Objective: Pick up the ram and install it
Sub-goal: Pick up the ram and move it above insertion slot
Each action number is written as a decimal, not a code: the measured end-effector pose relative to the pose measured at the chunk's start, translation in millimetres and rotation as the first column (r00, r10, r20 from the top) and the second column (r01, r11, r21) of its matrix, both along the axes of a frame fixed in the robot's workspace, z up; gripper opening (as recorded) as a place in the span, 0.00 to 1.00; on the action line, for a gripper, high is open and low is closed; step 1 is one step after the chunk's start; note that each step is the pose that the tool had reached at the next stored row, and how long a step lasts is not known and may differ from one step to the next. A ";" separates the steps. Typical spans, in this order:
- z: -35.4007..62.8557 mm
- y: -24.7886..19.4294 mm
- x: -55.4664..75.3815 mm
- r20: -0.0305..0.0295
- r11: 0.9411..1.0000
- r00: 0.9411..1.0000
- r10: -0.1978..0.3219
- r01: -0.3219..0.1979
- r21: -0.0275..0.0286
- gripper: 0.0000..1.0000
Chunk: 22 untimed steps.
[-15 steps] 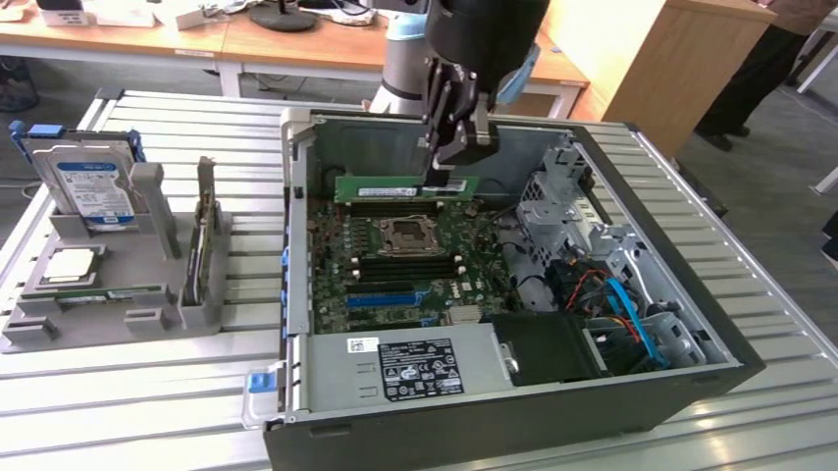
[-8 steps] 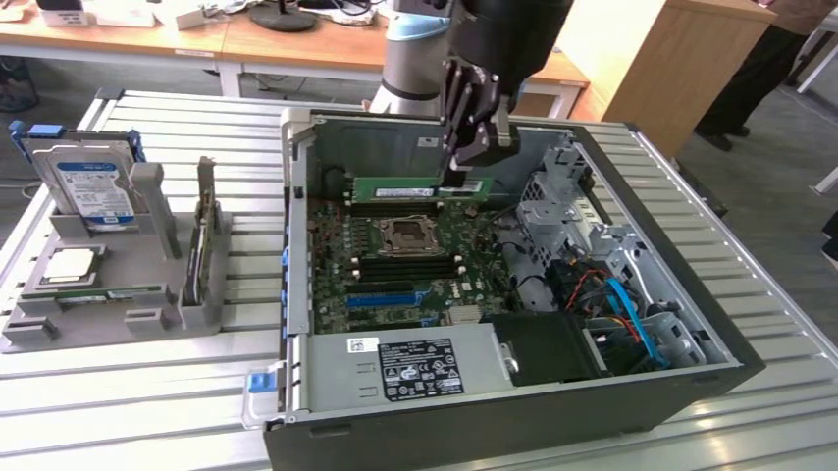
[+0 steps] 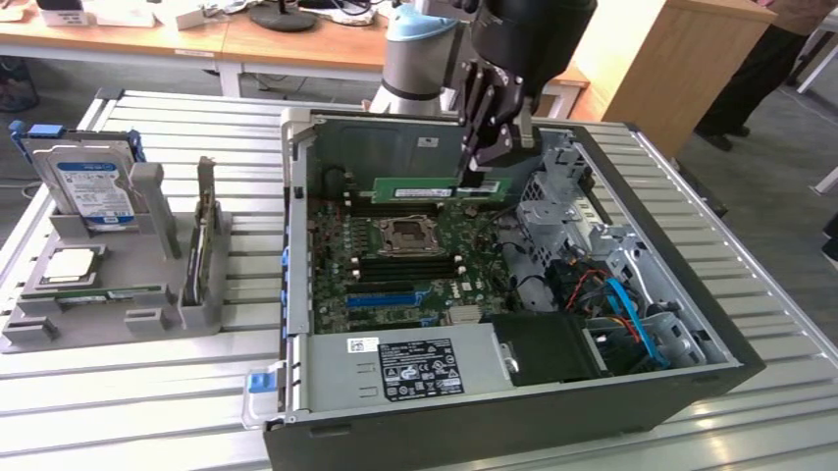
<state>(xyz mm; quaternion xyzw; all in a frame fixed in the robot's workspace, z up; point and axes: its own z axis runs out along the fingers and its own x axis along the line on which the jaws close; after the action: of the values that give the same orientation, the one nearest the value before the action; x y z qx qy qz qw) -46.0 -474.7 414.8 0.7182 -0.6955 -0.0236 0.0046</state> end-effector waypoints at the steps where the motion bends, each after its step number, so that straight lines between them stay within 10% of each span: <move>1: 0.0 0.0 1.8 0.000 1.000 1.000 0.000 0.000 0.000 0.12; 10: -0.1 3.5 2.8 0.000 1.000 1.000 0.000 0.000 0.000 0.12; 12: -1.1 19.6 2.8 0.000 1.000 1.000 0.000 0.000 0.000 0.12; 20: -2.4 35.7 3.2 0.000 1.000 1.000 -0.001 0.001 0.000 0.12; 21: -3.8 52.7 3.4 0.000 1.000 1.000 -0.001 0.001 0.000 0.12; 22: -4.3 52.7 3.4 0.000 1.000 1.000 -0.001 0.001 0.000 0.12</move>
<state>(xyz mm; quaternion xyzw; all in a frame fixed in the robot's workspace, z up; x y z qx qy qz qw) -42.5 -422.1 410.5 0.7178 -0.6958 -0.0236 0.0046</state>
